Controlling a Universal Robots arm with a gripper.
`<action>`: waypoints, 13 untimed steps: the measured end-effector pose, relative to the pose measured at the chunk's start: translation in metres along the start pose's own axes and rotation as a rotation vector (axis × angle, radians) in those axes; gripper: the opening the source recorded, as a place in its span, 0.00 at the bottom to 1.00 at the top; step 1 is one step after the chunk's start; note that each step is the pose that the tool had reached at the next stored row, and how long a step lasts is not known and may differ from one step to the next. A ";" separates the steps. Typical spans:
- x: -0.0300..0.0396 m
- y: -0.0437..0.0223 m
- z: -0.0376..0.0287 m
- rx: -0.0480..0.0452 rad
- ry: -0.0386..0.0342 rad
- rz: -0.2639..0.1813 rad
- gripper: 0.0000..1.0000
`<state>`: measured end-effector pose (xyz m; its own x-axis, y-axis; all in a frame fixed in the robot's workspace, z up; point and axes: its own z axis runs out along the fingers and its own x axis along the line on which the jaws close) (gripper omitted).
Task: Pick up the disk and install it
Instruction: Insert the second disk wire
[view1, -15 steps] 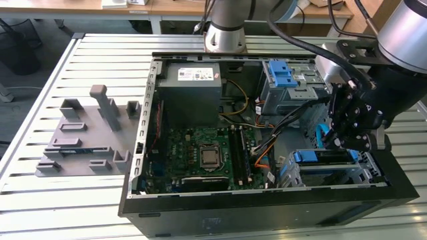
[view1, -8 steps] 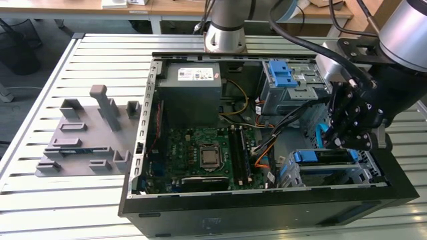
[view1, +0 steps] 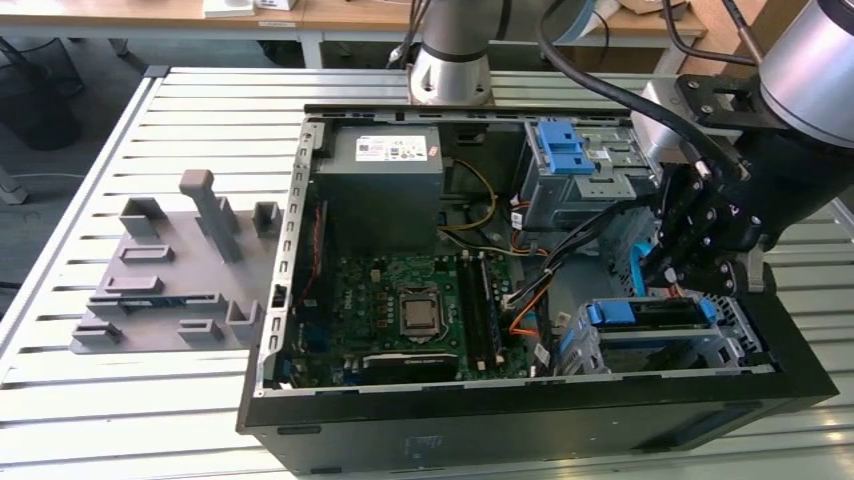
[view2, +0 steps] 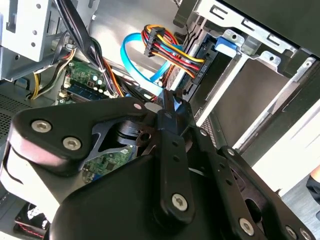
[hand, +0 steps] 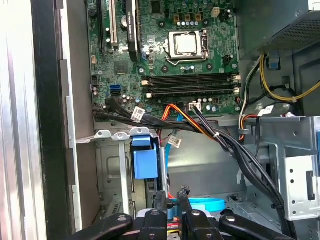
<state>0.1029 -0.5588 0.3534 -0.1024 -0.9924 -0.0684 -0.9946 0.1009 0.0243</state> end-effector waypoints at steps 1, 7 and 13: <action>0.0000 0.0000 0.0000 -0.0001 0.0000 0.000 0.23; 0.0001 0.0000 0.0001 0.0000 -0.0002 0.000 0.16; 0.0001 -0.0001 0.0005 0.0024 0.0237 0.000 0.16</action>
<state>0.1030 -0.5588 0.3529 -0.1022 -0.9938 -0.0447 -0.9946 0.1013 0.0219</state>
